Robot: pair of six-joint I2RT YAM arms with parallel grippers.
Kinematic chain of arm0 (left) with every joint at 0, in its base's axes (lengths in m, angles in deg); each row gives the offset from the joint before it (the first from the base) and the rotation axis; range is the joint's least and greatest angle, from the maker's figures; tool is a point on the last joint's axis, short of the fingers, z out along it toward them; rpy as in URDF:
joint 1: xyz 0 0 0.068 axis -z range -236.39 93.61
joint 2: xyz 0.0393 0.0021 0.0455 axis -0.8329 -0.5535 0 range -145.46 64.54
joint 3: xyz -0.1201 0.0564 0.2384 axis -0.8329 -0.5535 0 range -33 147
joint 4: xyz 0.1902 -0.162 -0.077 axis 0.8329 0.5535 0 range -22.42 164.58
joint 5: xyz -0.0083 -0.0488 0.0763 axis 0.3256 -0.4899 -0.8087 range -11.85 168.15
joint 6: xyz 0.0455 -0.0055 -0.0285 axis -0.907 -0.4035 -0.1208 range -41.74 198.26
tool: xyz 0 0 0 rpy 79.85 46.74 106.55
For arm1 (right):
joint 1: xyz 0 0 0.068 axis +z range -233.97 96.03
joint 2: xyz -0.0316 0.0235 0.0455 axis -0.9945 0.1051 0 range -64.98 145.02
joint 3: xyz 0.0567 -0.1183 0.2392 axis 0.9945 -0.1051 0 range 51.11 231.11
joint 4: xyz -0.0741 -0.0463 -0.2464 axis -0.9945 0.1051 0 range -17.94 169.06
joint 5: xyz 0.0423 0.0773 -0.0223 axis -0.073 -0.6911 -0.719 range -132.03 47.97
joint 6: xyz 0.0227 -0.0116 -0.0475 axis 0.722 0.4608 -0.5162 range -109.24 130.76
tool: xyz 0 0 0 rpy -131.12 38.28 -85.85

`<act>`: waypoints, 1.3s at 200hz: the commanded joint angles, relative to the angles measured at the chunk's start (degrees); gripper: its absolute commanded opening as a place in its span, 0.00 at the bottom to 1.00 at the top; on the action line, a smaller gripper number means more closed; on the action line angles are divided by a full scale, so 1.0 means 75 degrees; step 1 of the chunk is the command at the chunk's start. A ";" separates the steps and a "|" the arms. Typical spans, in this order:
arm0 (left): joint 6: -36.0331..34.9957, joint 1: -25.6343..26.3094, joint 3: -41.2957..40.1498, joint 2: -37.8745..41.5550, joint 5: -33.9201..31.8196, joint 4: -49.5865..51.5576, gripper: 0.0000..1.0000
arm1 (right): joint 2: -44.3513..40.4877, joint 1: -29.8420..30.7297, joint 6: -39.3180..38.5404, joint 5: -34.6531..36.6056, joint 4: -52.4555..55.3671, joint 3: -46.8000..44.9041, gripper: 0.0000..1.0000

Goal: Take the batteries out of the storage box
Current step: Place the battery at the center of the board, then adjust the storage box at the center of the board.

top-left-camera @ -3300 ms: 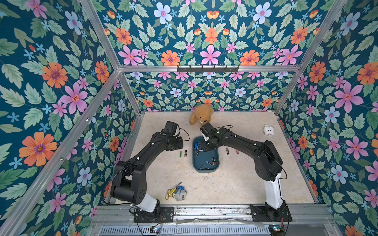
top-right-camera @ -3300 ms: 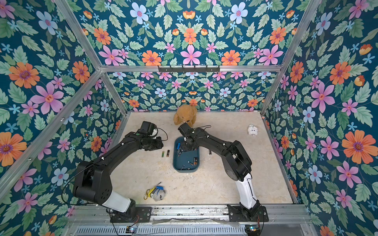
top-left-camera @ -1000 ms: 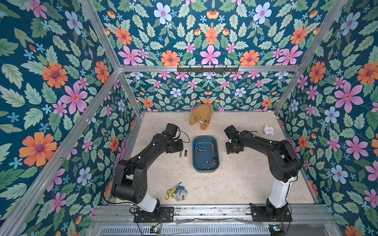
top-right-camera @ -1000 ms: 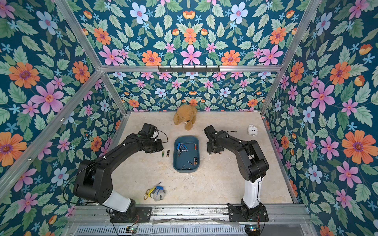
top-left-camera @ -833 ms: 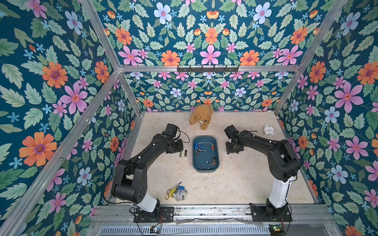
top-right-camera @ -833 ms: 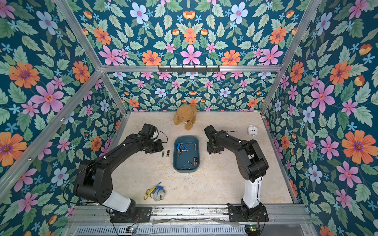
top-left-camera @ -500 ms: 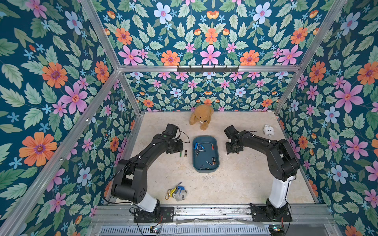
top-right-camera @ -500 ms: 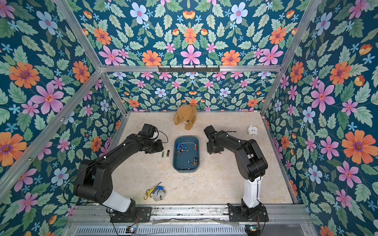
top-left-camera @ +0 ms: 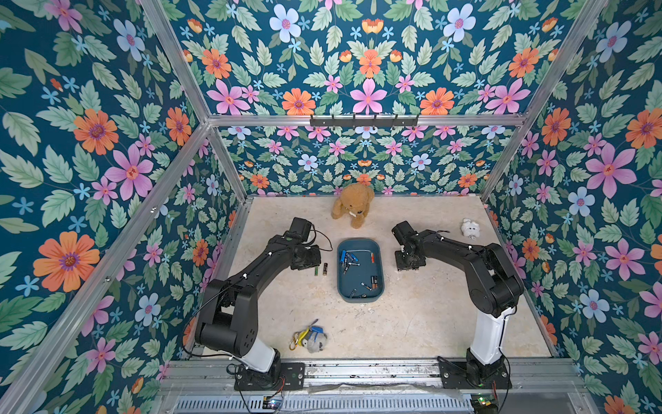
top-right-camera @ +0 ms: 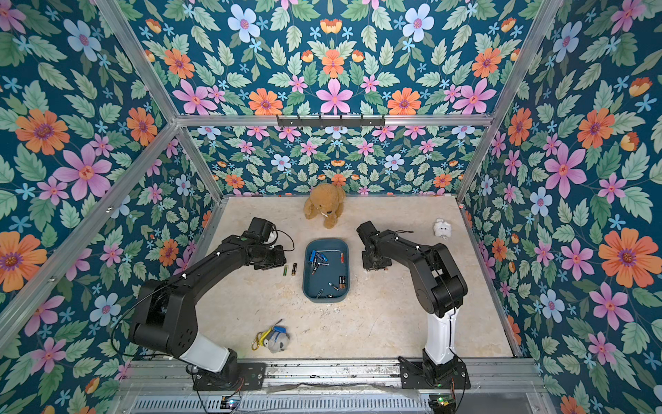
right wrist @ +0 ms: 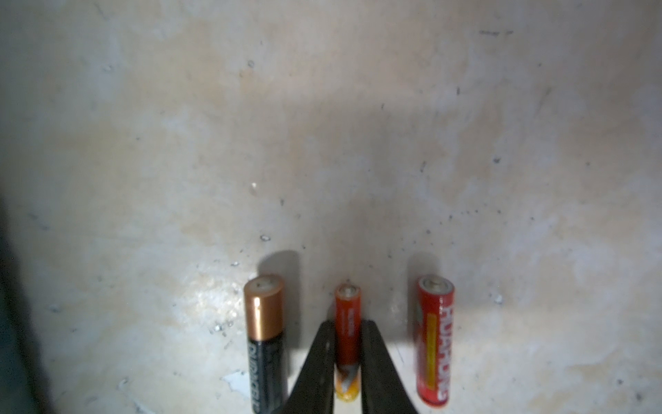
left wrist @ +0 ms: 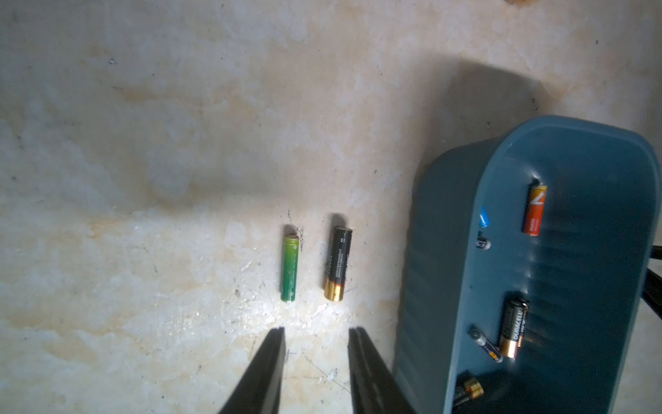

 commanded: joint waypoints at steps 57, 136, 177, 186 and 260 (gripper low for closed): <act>0.0042 0.0000 -0.0011 0.0023 0.0006 -0.0031 0.36 | -0.0077 -0.0005 -0.0082 0.0198 0.0196 0.0153 0.24; 0.0302 -0.0002 0.0165 0.0185 0.0318 -0.0176 0.37 | -0.0680 0.0007 -0.0016 0.0115 0.0887 0.0821 0.27; 0.0537 0.0166 0.0638 -0.0020 0.0677 -0.0450 0.37 | -0.0998 0.0045 0.0165 -0.0162 0.1229 0.1333 0.35; 0.0498 0.0262 0.0796 -0.0200 0.0761 -0.0450 0.37 | -0.1043 0.0046 0.0218 -0.0210 0.1231 0.1346 0.38; 0.0509 0.1055 0.1404 -0.1236 0.0114 -0.0052 0.36 | -0.1821 0.0107 0.0467 0.0097 0.1511 0.1107 0.48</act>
